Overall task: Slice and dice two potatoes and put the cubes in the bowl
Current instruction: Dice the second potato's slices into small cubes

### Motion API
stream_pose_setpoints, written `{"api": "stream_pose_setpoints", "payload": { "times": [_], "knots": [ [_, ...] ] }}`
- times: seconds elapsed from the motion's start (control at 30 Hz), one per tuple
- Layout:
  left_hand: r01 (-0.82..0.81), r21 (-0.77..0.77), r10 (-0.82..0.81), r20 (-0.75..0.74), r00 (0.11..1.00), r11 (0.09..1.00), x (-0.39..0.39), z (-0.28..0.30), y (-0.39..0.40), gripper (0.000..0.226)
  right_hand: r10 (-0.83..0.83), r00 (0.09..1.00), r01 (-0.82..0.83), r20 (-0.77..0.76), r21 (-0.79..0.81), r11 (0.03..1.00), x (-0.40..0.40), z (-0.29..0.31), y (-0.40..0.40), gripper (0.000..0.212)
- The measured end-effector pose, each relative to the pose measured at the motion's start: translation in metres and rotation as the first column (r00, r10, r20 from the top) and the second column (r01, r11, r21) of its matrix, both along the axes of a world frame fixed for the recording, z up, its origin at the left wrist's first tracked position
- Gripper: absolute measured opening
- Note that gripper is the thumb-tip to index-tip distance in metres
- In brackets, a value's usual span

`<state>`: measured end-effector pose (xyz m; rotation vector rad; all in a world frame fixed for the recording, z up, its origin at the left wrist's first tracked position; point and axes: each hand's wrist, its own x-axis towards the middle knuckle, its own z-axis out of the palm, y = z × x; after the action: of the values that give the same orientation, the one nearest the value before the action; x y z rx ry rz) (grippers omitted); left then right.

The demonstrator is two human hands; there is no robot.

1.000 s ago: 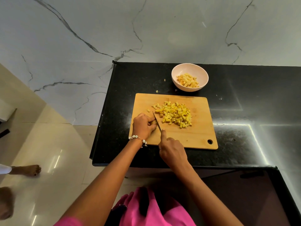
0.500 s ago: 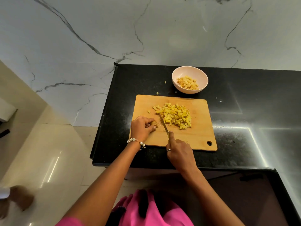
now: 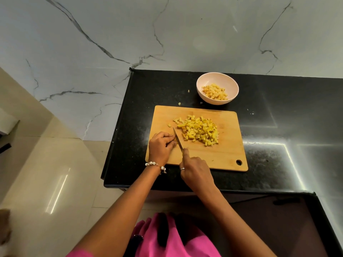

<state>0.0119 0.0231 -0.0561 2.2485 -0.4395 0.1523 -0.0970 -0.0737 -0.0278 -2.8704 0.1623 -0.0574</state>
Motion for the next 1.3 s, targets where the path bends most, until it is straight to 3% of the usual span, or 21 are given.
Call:
{"api": "stream_pose_setpoints", "payload": {
  "times": [0.13, 0.33, 0.47, 0.63, 0.8, 1.2, 1.3],
  "knots": [
    [0.011, 0.021, -0.011, 0.031, 0.999, 1.000, 0.003, -0.003, 0.000, 0.021, -0.019, 0.996, 0.014, -0.089, -0.060, 0.998, 0.007, 0.000, 0.005, 0.057],
    [-0.002, -0.034, 0.002, -0.004, 1.000, 0.999, 0.002, -0.004, 0.001, 0.022, -0.021, 0.994, 0.003, -0.104, -0.169, 0.986, -0.030, -0.008, 0.006, 0.063],
    [-0.003, -0.054, 0.001, -0.029, 1.000, 0.999, 0.002, -0.001, 0.004, 0.027, -0.112, 0.992, 0.106, -0.051, -0.112, 0.988, -0.014, -0.002, -0.012, 0.057],
    [0.017, -0.075, -0.023, -0.086, 0.996, 0.997, 0.002, 0.004, 0.008, 0.039, -0.078, 0.996, 0.077, -0.031, -0.012, 0.997, -0.008, 0.006, -0.013, 0.054],
    [-0.016, -0.090, 0.010, -0.066, 0.998, 0.996, 0.001, 0.002, 0.008, 0.029, -0.050, 0.999, 0.049, 0.012, 0.098, 0.994, -0.007, 0.004, -0.001, 0.050],
    [-0.047, -0.093, 0.042, -0.057, 0.998, 0.995, 0.001, -0.002, 0.004, 0.020, -0.021, 1.000, 0.019, -0.014, -0.125, 0.992, 0.004, 0.002, 0.015, 0.057],
    [-0.058, -0.103, 0.051, -0.066, 0.996, 0.993, 0.001, -0.001, 0.004, 0.020, -0.042, 0.987, 0.006, -0.154, -0.229, 0.973, -0.017, 0.002, 0.017, 0.068]
  ]
}}
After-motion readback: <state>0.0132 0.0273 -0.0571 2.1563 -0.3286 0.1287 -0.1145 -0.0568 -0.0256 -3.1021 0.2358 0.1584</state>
